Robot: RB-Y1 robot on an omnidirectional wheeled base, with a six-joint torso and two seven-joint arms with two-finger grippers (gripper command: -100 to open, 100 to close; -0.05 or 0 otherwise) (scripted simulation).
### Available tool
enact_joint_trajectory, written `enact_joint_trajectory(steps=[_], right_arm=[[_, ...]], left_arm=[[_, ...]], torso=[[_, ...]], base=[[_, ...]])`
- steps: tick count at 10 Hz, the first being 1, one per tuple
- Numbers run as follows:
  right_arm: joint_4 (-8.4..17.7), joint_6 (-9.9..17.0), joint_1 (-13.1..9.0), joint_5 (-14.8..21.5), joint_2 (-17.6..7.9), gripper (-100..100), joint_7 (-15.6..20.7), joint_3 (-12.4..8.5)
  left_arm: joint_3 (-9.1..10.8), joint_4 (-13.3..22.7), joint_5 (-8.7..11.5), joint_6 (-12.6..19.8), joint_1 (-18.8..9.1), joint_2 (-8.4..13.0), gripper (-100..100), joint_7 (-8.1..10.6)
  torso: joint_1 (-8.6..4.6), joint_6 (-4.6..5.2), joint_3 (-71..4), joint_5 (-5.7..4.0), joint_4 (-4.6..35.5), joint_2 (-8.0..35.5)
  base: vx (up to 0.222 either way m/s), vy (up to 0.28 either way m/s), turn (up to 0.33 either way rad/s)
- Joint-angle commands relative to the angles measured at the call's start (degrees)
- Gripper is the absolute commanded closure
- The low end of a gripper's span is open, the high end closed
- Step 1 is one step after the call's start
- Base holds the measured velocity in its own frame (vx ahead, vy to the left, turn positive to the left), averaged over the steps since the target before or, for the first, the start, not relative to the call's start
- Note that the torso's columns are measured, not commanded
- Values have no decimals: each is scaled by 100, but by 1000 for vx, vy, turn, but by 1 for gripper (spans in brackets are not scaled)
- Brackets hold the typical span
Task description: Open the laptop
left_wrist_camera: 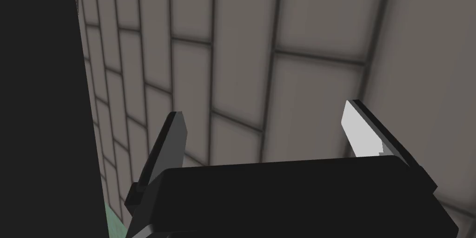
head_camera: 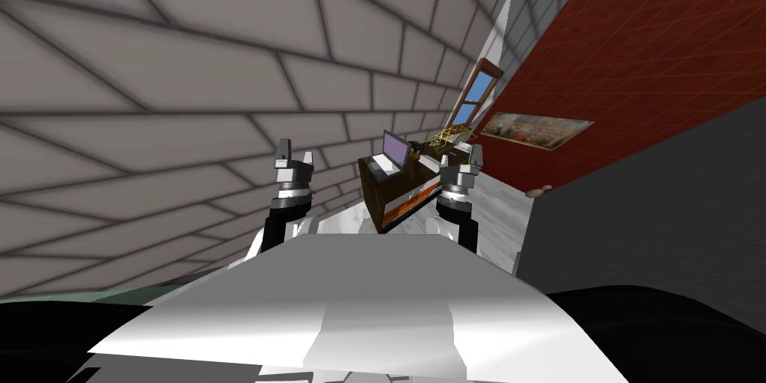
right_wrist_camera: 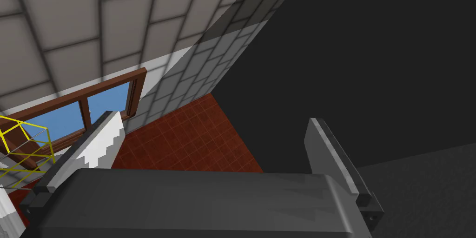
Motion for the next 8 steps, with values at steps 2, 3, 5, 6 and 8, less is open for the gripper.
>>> enact_joint_trajectory(steps=[2, 3, 5, 6, 8], right_arm=[[0, 0, 0, 0, 0, 0, 0, 0], [-1, 0, 0, 0, 0, 0, 0, 0], [-1, 0, 0, 0, 0, 0, 0, 0], [-1, 0, 0, 0, 0, 0, 0, 0], [-2, -1, 0, 0, 0, 0, 0, 0]], left_arm=[[0, 0, 0, 0, 0, 0, 0, 0], [0, -1, 0, 0, 0, 0, 0, 0], [0, -1, 0, 0, 0, 0, 0, 0], [0, -1, 0, 0, 0, 0, 0, 0], [0, -2, 0, -1, 0, 0, 0, 0]], torso=[[0, 0, -1200, 0, 600, 597], [0, 0, -2014, 0, 1006, 1003], [0, 0, -3692, 0, 1846, 1845], [0, 0, -4536, 0, 2268, 2269], [0, 0, -6227, 0, 3114, 3116]], base=[[0, 0, 0], [0, 0, 0], [0, 0, 0], [0, 0, 0], [0, 0, 0]])
